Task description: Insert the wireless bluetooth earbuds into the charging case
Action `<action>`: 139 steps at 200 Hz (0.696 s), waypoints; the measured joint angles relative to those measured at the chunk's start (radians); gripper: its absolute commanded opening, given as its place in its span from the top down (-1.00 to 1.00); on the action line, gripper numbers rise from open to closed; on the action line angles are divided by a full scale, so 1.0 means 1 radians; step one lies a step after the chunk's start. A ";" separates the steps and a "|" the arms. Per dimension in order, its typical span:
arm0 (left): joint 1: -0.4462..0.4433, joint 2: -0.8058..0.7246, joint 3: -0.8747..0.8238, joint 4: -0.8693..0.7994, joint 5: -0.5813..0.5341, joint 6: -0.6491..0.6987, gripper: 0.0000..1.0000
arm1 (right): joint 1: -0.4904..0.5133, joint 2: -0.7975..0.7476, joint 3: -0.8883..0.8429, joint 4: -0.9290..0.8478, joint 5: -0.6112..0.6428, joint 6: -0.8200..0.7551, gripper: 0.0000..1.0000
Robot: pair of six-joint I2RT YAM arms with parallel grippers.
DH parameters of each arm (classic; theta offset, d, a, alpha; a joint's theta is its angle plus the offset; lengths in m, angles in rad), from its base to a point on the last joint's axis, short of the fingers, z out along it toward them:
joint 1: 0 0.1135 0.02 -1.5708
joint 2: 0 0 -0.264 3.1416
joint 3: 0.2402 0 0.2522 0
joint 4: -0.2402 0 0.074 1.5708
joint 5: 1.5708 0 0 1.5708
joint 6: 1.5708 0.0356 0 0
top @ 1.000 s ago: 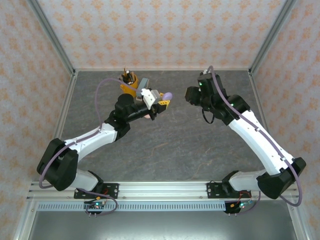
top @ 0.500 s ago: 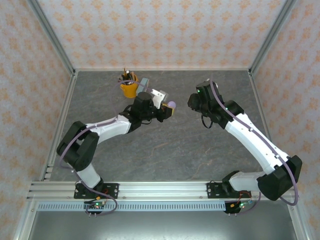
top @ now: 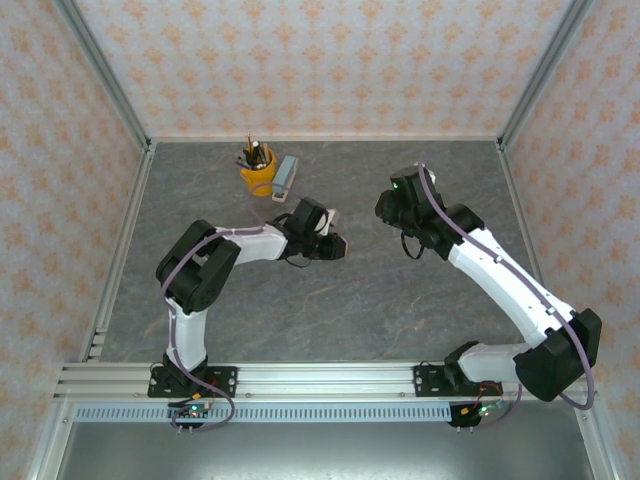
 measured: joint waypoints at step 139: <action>0.042 -0.124 0.084 -0.316 -0.142 0.033 -1.00 | -0.023 -0.100 0.000 -0.023 0.042 -0.024 -1.00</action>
